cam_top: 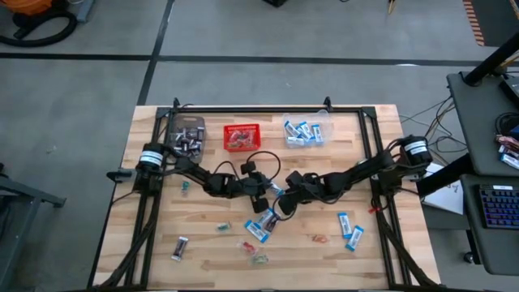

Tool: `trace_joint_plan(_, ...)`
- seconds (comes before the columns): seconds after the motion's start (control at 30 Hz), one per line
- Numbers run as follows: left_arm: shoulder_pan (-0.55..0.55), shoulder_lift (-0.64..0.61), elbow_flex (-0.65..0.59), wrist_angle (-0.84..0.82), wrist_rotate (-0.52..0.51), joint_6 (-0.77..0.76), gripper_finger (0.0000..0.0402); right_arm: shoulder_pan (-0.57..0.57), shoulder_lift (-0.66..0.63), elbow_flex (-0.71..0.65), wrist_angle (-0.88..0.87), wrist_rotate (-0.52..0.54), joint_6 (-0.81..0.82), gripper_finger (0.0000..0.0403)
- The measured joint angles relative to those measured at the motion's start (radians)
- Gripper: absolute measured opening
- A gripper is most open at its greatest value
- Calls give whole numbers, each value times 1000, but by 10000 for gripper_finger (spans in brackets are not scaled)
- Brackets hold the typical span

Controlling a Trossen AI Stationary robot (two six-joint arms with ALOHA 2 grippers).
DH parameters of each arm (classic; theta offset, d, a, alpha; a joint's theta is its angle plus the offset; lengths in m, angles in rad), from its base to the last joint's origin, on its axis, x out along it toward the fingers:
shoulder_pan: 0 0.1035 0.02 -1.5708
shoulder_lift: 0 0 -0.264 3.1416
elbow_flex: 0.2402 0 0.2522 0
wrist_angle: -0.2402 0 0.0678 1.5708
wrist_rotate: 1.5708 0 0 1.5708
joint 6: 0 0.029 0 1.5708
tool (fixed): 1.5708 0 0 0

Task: Sort candy
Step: Put the white chocolate into the transparent bin

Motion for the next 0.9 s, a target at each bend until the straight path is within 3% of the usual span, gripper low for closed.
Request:
trace_joint_plan(0.13, -5, -20, -8, 5, 17, -3, 37, -3, 20, -1, 23, 6, 4, 146)
trace_joint_plan(0.57, -5, -264, -62, -231, 41, 107, 37, -4, 4, -3, -8, -26, 17, 146)
trace_joint_plan(0.73, -1, -264, -130, -164, 71, 139, 37, -1, 5, -3, 12, -38, 41, 146)
trace_joint_plan(0.9, 14, -196, -166, 46, 94, 129, 37, -1, 5, -3, 68, -34, 40, 147)
